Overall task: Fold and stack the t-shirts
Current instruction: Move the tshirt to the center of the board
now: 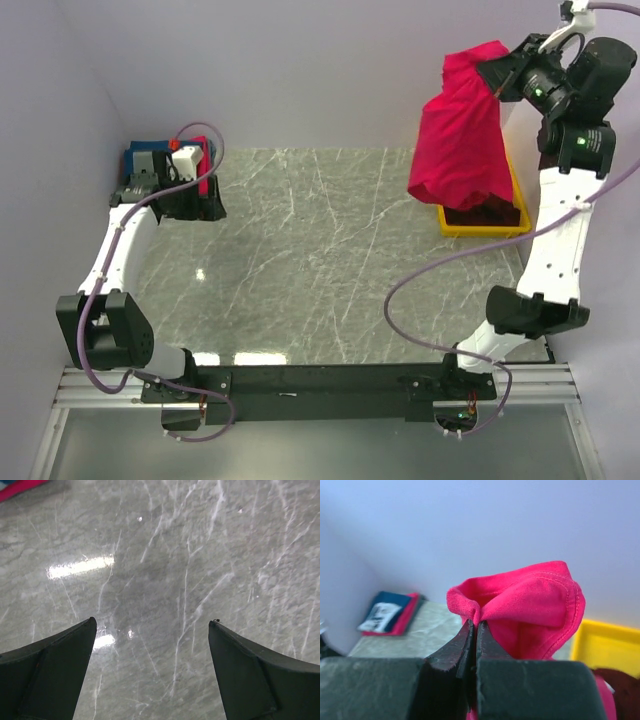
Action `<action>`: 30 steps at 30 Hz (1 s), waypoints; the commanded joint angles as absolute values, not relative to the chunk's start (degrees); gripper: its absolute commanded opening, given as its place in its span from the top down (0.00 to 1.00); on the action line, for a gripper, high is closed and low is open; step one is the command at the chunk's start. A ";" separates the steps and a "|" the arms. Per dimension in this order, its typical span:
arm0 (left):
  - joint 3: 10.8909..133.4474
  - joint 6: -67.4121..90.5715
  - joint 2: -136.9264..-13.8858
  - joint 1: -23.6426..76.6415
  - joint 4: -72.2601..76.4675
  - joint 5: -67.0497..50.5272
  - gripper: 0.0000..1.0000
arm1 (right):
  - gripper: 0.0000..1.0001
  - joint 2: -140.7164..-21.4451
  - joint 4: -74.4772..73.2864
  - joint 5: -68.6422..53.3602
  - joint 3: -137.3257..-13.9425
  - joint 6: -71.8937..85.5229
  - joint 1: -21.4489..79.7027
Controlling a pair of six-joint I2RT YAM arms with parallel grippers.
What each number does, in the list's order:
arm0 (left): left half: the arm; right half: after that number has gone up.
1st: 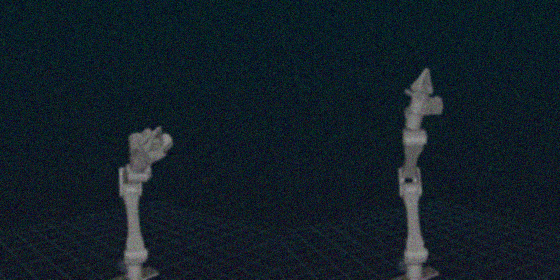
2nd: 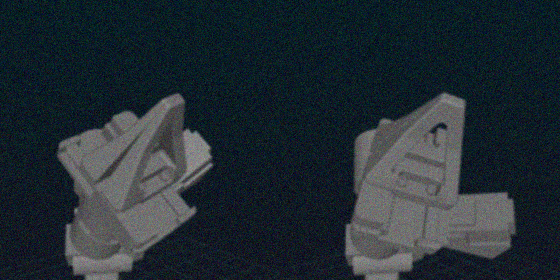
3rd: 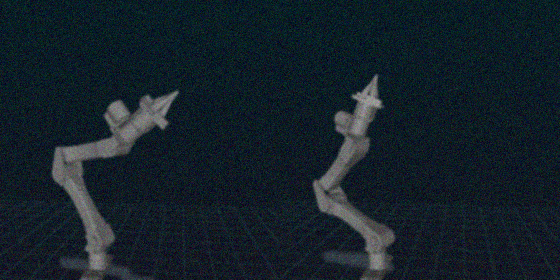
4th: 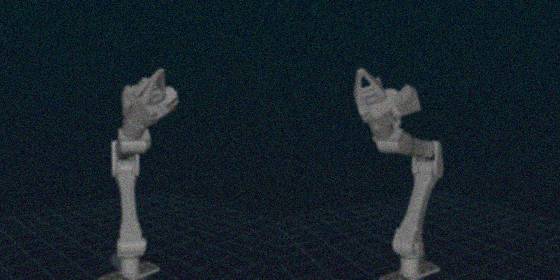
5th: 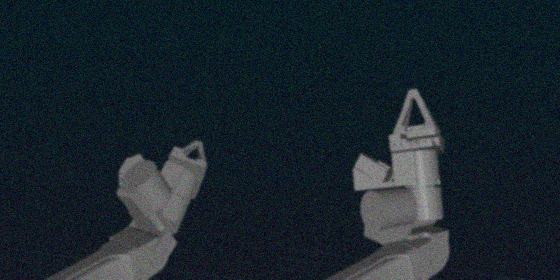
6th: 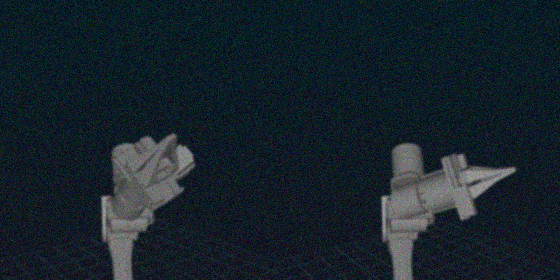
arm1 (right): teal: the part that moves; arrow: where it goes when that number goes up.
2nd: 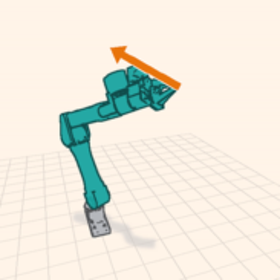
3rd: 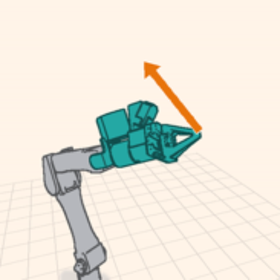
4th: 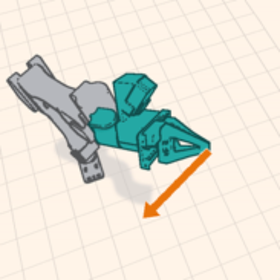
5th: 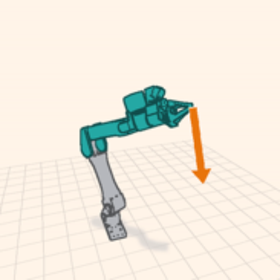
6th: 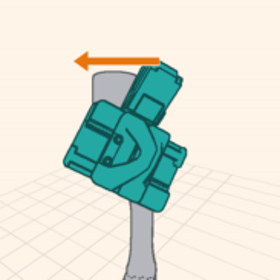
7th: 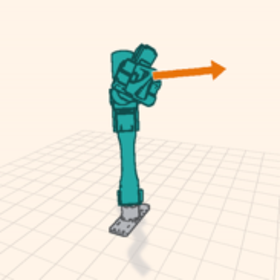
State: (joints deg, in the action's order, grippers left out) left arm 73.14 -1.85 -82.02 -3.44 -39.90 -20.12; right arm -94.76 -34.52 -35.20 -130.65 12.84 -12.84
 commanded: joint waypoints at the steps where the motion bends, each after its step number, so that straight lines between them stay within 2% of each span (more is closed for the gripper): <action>1: 76.72 -0.44 -79.98 -4.31 -38.41 -23.73 0.01 | 1.00 -87.64 -26.98 -38.85 -129.99 14.68 -8.29; 4: 77.96 2.46 -79.37 -5.71 -38.50 -27.32 0.00 | 1.00 -82.72 -26.28 -37.18 -125.87 10.12 -1.71; 10: 79.54 4.57 -77.52 -8.43 -38.23 -32.95 0.00 | 1.00 -73.57 -23.91 -27.70 -107.52 -1.83 14.21; 11: 79.37 4.74 -77.26 -8.61 -38.32 -33.31 0.01 | 0.78 -73.30 -24.52 -26.90 -103.57 -3.93 18.59; 13: 78.49 5.10 -76.64 -9.84 -38.23 -35.23 0.01 | 0.48 -74.44 -29.67 -27.33 -101.43 -7.02 23.62; 14: 78.23 5.10 -76.38 -10.37 -38.32 -35.94 0.01 | 0.26 -75.14 -31.79 -27.68 -100.73 -9.29 27.73; 16: 77.61 5.01 -75.94 -12.12 -39.19 -38.74 0.01 | 0.13 -77.07 -37.14 -29.00 -100.20 -10.80 29.79; 20: 76.73 0.64 -75.15 -13.80 -42.17 -42.26 0.01 | 0.11 -80.24 -44.98 -26.11 -99.85 -14.75 29.89; 26: 73.39 -17.29 -74.62 -12.31 -52.45 -51.49 0.00 | 0.12 -84.89 -51.33 -26.72 -91.50 -18.46 22.95; 29: 70.41 -25.90 -74.10 -4.42 -57.13 -47.05 0.02 | 0.13 -89.63 -51.42 -28.21 -90.09 -17.67 17.94; 30: 68.83 -26.71 -73.31 1.61 -55.74 -45.28 0.03 | 0.14 -92.87 -51.33 -28.30 -90.17 -17.49 17.15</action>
